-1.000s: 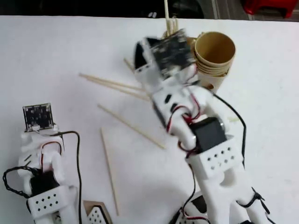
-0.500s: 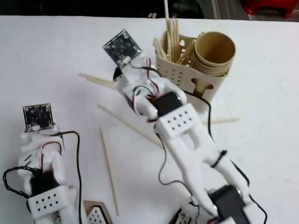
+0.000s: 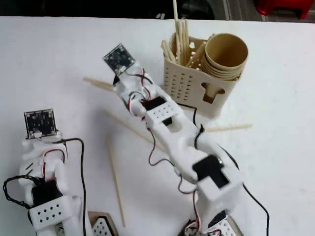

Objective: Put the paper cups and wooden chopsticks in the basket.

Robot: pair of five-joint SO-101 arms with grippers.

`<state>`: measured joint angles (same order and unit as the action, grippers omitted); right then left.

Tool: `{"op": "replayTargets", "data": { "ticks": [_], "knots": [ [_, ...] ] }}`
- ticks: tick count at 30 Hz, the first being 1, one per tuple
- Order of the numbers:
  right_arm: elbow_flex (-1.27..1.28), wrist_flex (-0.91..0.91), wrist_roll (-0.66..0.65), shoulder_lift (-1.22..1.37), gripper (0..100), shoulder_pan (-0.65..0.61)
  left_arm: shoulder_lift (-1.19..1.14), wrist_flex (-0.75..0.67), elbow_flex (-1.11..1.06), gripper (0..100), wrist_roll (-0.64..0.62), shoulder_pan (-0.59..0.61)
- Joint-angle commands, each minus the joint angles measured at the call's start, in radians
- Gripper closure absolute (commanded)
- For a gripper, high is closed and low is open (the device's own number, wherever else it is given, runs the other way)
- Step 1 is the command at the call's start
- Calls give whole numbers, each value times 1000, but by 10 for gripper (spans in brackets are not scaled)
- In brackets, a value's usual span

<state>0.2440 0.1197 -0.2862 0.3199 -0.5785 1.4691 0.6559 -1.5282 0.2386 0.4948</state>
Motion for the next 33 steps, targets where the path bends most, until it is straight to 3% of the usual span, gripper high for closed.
{"op": "replayTargets", "data": {
  "ticks": [1, 13, 23, 33],
  "knots": [
    [-144, -12, -11, 93, 978, 44, 15, -6, 5, 976, 11, 2],
    [-595, 463, -5, 420, 978, 74, 15, -6, 5, 976, 11, 4],
    [-632, 786, -8, 420, 978, 56, 15, -6, 5, 976, 11, 4],
    [-669, 1202, -9, 289, 978, -53, 15, -6, 3, 976, 11, 4]
  ]
}}
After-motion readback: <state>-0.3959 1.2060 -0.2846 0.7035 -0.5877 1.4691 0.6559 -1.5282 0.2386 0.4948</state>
